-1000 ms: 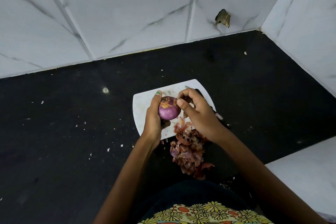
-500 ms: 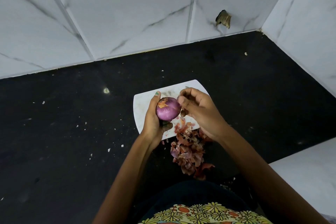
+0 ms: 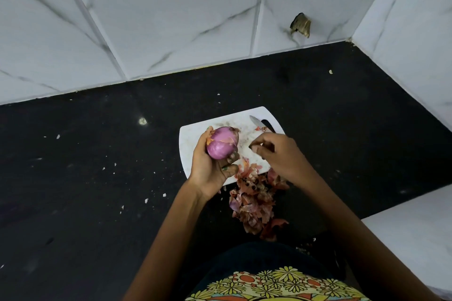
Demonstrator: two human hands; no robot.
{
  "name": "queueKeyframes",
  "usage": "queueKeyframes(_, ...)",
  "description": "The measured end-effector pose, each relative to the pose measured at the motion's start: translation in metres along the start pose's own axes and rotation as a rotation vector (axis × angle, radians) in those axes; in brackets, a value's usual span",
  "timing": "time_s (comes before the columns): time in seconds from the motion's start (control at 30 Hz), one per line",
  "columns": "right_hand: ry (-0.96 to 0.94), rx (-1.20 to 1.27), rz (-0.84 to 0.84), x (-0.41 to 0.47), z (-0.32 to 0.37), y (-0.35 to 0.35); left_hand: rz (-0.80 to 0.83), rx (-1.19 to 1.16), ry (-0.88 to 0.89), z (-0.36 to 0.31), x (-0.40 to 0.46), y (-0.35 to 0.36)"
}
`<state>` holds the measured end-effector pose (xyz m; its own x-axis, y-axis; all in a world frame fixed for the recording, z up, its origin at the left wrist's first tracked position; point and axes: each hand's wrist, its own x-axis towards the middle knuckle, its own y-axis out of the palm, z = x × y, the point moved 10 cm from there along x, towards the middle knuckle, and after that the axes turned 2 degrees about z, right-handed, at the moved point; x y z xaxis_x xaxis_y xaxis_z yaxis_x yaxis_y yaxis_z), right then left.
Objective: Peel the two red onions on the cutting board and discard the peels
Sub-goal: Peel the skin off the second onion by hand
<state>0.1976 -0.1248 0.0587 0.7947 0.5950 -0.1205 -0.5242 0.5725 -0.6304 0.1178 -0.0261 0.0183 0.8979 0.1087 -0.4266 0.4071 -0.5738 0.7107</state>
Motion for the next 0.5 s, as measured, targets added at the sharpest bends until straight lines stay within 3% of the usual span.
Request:
queueKeyframes(0.13, -0.046, -0.150, 0.131, -0.004, 0.003, 0.012, 0.048, -0.041, -0.021, 0.003, 0.000, 0.003)
queueKeyframes(0.3, -0.178, 0.114, -0.122, -0.009, 0.041, -0.018, 0.066, -0.068, -0.047, 0.004, 0.001, 0.004)
queueKeyframes(0.4, -0.306, 0.231, -0.094, -0.014, 0.067, -0.022, 0.069, -0.072, -0.054, 0.005, 0.001, 0.005)
queueKeyframes(0.5, -0.427, 0.170, -0.065, -0.018, 0.086, -0.015, -0.010, -0.017, -0.016, 0.001, 0.001, -0.001)
